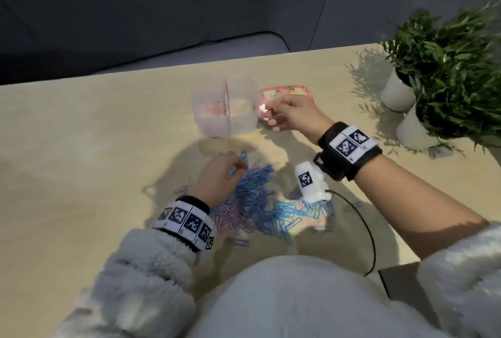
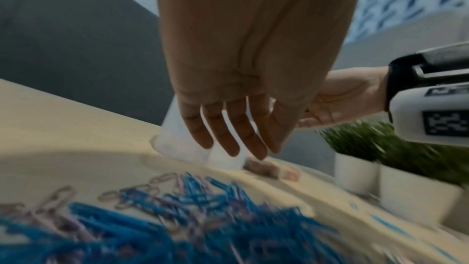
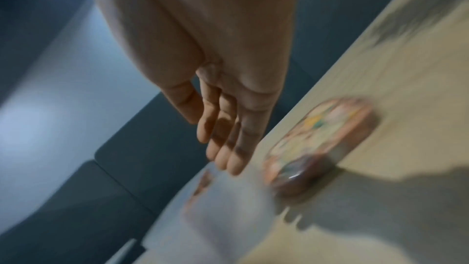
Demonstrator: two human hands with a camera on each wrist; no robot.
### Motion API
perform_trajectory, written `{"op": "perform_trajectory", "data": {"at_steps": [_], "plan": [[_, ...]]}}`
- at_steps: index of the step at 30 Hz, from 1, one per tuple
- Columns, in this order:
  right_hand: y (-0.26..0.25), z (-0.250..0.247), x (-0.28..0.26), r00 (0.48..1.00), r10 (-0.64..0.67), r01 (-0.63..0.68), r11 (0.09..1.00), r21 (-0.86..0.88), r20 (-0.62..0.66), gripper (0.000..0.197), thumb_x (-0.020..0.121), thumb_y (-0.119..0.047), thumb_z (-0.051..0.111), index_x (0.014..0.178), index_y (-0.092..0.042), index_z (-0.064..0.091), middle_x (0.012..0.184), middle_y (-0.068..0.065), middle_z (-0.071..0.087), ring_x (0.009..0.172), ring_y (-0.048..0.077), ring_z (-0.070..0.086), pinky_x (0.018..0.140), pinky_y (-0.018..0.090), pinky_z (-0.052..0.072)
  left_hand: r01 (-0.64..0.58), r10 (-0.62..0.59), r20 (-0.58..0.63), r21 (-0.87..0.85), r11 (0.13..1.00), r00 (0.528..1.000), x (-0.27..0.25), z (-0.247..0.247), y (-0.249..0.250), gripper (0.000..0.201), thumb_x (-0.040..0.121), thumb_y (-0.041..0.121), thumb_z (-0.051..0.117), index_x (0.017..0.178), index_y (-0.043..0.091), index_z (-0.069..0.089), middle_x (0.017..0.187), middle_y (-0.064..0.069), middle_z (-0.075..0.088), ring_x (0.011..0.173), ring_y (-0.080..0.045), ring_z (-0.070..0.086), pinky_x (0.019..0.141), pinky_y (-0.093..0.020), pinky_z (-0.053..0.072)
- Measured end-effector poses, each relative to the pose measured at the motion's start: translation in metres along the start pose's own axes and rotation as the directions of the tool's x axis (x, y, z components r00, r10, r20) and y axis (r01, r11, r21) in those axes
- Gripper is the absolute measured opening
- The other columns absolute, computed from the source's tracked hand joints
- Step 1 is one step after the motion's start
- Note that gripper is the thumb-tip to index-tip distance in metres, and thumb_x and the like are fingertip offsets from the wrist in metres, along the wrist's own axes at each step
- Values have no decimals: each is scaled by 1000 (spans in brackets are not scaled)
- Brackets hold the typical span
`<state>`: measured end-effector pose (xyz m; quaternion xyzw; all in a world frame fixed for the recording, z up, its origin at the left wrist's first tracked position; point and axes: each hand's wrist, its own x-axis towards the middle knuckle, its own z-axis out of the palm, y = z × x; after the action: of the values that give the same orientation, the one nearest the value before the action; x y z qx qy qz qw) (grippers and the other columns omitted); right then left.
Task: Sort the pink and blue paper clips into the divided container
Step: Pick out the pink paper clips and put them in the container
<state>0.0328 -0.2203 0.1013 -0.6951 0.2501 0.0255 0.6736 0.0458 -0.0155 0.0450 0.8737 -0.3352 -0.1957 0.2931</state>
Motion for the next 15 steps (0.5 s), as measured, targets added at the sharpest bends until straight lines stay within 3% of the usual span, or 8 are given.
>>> {"op": "perform_trajectory", "data": {"at_steps": [1, 3, 5, 6, 8, 10, 13, 15], "plan": [[16, -18, -11, 1000, -2, 1, 991, -137, -8, 16, 94, -4, 44, 91, -4, 59, 73, 6, 58, 52, 7, 53, 48, 16, 43, -42, 38, 75, 63, 997, 997, -1, 9, 3, 19, 92, 17, 51, 104, 10, 65, 107, -8, 65, 103, -23, 57, 92, -33, 44], [48, -49, -36, 1000, 28, -31, 928, -370, -12, 20, 91, 1, 48, 76, -10, 58, 60, -7, 61, 41, -3, 51, 43, 12, 39, -148, 122, 190, 129, 980, 974, -2, 27, 12, 17, 89, 17, 54, 101, 13, 66, 101, -8, 66, 98, -25, 57, 91, -37, 45], [75, -70, -59, 999, 40, -36, 825, -564, -6, 35, 84, 8, 53, 61, -18, 53, 48, -14, 59, 43, -7, 52, 45, 6, 36, -220, 173, 279, 145, 965, 945, -3, 44, 23, 18, 86, 14, 56, 100, 12, 67, 100, -10, 65, 98, -27, 56, 89, -34, 43], [87, -76, -70, 998, 57, -54, 756, -652, -16, 37, 81, 7, 55, 58, -21, 53, 52, -13, 59, 49, -6, 54, 50, 8, 36, -250, 198, 305, 139, 958, 931, -3, 53, 28, 19, 85, 12, 56, 100, 11, 68, 101, -11, 64, 99, -29, 56, 88, -33, 42], [108, -84, -87, 993, 98, -118, 618, -777, -73, 32, 75, -3, 60, 51, -23, 51, 62, -1, 63, 63, 10, 58, 59, 19, 39, -317, 250, 335, 162, 935, 908, -2, 67, 38, 20, 85, 14, 56, 102, 12, 67, 103, -12, 62, 101, -30, 55, 88, -36, 41], [124, -88, -99, 980, 138, -199, 580, -790, -146, 24, 69, -11, 61, 48, -21, 53, 63, 2, 66, 68, 22, 62, 64, 28, 45, -393, 302, 353, 220, 893, 885, -3, 77, 45, 22, 86, 18, 54, 103, 14, 67, 104, -12, 62, 101, -32, 53, 90, -38, 42], [142, -84, -111, 974, 149, -227, 620, -751, -171, 23, 72, -15, 64, 53, -23, 54, 68, 1, 65, 73, 24, 62, 66, 27, 43, -457, 332, 393, 287, 842, 858, -6, 88, 45, 29, 83, 27, 49, 104, 19, 66, 102, -11, 63, 94, -34, 55, 88, -43, 45], [148, -75, -114, 980, 139, -201, 644, -738, -146, 18, 71, -15, 69, 63, -22, 54, 72, 2, 65, 74, 23, 62, 66, 27, 41, -469, 327, 406, 324, 822, 853, -9, 89, 41, 25, 85, 29, 50, 104, 21, 65, 106, -8, 62, 98, -32, 55, 90, -44, 43]]}}
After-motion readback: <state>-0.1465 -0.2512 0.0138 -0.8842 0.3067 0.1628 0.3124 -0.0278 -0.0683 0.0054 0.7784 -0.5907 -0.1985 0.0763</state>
